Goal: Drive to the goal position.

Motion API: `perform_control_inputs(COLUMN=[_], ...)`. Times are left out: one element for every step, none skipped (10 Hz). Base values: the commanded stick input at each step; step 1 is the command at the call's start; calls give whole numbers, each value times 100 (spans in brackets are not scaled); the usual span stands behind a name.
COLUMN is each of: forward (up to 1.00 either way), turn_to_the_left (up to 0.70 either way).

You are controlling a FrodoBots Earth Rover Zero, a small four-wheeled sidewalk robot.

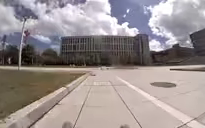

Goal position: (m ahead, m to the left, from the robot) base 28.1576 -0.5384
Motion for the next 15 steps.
perform_control_inputs(forward=[70,70,70,70,70,70,70,70,70,70,70,70,70,70,70], turn_to_the_left=[0,0,0,0,0,0,0,0,0,0,0,0,0,0,0])
